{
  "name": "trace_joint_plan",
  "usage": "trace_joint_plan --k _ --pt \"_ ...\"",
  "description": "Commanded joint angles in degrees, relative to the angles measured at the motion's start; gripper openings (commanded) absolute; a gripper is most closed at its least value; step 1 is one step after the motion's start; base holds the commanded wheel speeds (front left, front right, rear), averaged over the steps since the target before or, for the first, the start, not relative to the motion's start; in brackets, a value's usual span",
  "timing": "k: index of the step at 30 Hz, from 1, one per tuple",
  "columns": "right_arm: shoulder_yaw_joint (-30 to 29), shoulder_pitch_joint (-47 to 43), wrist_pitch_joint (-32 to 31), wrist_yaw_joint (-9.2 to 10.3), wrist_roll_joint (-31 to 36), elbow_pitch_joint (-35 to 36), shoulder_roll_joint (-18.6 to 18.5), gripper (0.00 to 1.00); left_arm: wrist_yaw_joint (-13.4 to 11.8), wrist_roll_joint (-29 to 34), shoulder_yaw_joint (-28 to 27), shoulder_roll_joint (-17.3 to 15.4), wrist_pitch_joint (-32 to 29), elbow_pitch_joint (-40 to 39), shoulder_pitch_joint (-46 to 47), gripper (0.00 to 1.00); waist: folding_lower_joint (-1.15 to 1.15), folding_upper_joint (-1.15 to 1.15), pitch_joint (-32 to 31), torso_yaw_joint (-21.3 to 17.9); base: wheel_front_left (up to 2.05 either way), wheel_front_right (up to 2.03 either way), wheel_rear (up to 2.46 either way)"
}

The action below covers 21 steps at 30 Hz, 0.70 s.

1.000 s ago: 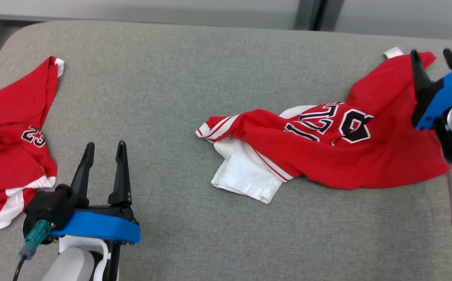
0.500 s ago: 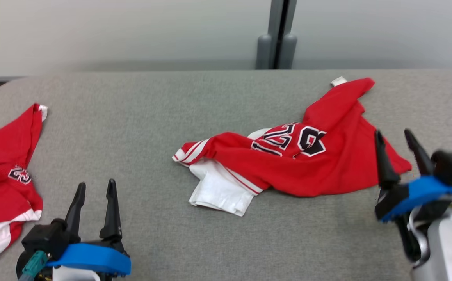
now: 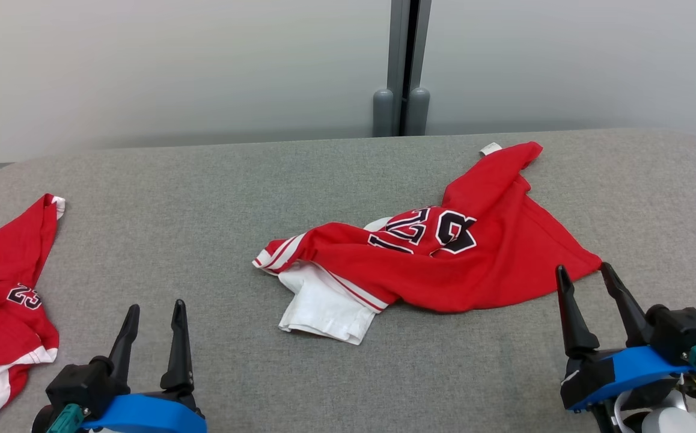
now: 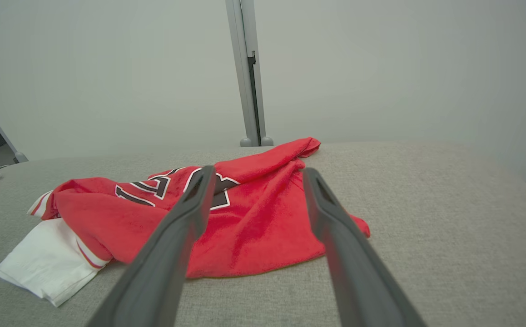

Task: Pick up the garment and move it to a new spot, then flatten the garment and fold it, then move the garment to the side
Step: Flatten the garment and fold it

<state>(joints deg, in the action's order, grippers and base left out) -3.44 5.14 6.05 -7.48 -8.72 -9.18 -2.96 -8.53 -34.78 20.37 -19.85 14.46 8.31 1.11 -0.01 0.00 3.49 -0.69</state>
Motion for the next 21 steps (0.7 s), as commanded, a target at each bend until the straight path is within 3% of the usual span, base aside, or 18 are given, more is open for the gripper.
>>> trace_joint_plan --k 1,21 --pt "0.04 -1.19 -0.25 -0.04 -0.51 0.47 0.06 1.0 -0.25 0.05 0.03 -0.14 0.07 -0.22 -0.7 1.0 0.01 0.0 -0.03 -0.01 0.0 0.0 0.0" --pt "-1.35 -1.94 -1.95 -0.04 -2.33 1.59 0.07 1.0 0.02 -0.7 1.8 0.44 -1.85 -0.41 1.43 1.0 0.01 0.0 1.17 -0.14 0.0 0.0 0.0"
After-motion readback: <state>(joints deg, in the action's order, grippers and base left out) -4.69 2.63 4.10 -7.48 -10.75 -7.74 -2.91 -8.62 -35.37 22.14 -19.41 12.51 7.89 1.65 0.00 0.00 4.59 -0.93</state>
